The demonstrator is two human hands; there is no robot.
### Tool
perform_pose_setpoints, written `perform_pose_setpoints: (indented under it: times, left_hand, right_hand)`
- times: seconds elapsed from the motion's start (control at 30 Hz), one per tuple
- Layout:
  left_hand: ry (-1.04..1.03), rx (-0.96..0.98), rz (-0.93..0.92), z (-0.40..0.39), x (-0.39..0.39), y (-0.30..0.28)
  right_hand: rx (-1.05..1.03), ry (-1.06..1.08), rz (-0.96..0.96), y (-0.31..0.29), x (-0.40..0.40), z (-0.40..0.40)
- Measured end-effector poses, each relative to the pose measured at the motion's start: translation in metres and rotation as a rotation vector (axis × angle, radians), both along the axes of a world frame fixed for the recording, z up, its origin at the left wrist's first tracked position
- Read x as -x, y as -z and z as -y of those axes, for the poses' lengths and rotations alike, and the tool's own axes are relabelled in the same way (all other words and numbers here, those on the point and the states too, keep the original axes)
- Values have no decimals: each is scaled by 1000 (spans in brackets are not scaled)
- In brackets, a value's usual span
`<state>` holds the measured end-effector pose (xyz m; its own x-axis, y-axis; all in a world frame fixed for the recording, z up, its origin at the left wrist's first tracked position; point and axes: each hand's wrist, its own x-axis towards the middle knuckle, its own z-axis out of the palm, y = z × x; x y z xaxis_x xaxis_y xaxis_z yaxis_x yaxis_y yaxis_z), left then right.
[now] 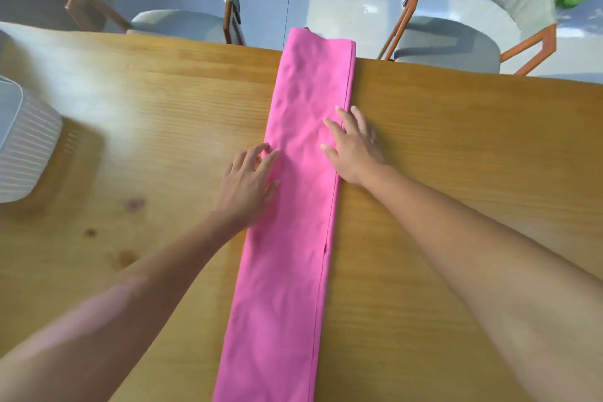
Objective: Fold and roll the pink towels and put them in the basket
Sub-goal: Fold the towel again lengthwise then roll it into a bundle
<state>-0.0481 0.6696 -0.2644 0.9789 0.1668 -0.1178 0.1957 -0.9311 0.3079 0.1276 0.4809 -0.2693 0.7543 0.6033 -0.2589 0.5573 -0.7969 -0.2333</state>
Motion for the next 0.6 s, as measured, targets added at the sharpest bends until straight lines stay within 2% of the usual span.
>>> perform_pose_setpoints:
  times: [0.2,0.6]
  left_hand:
    - [37,-11,-48,27,46,-19]
    - [225,122,25,75,239,-37]
  right_hand:
    - [-67,-54,-12,-8,52,24]
    - [-271,-18,21,-50,292,88]
